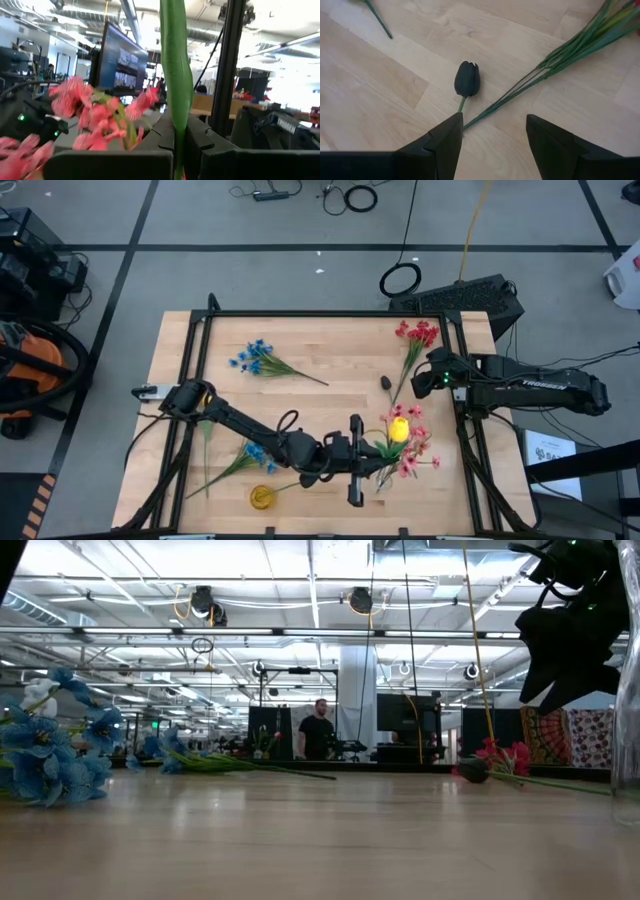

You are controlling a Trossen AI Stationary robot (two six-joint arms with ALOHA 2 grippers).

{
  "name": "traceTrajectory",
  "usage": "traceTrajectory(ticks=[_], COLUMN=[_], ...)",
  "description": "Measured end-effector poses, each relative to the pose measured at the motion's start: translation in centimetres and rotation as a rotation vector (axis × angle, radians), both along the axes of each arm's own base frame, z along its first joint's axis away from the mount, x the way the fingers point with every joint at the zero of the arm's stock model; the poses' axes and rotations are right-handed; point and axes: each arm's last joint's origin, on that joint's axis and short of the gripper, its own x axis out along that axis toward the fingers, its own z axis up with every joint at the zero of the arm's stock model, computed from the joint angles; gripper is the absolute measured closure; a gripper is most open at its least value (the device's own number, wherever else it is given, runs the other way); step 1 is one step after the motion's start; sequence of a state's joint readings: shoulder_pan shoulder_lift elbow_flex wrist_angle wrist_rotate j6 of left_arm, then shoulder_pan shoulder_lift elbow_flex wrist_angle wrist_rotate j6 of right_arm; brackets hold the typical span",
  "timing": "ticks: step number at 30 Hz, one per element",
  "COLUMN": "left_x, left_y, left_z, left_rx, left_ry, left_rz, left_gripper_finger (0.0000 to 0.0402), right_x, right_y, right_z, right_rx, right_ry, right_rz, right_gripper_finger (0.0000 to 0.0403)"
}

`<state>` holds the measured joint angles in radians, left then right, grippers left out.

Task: Sort flowers into vase by color
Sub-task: Put the top yellow tulip into the transparent vase

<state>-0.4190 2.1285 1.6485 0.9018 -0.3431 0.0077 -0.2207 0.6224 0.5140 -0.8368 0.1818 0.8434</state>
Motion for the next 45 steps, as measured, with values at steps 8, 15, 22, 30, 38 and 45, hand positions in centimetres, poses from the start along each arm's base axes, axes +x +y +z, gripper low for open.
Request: traceTrajectory(ticks=[8, 15, 22, 30, 38, 45], left_x=[0.2, 0.3, 0.6, 0.7, 0.8, 0.9], left_y=[0.2, 0.4, 0.3, 0.3, 0.3, 0.2], left_z=[-0.3, -0.3, -1.1, -1.3, -1.4, -1.9], left_rx=[0.012, 0.011, 0.019, 0.013, 0.020, 0.032], left_ry=[0.030, 0.029, 0.049, 0.038, 0.054, 0.102], left_rz=[0.005, 0.009, 0.010, 0.014, 0.013, 0.010], left_gripper_finger=[0.0393, 0.0393, 0.0393, 0.0393, 0.0374, 0.0347], right_x=[0.0, 0.0, 0.0, 0.0, 0.0, 0.0], right_y=[0.0, 0.0, 0.0, 0.0, 0.0, 0.0], right_z=[0.0, 0.0, 0.0, 0.0, 0.0, 0.0], right_rx=[0.002, 0.003, 0.003, 0.001, -0.005, -0.005], right_ry=[-0.001, 0.000, 0.000, 0.001, 0.004, 0.005], right_rz=[-0.004, -0.004, -0.004, -0.001, 0.008, 0.008], right_gripper_finger=[0.0193, 0.0193, 0.0193, 0.0193, 0.0193, 0.0193])
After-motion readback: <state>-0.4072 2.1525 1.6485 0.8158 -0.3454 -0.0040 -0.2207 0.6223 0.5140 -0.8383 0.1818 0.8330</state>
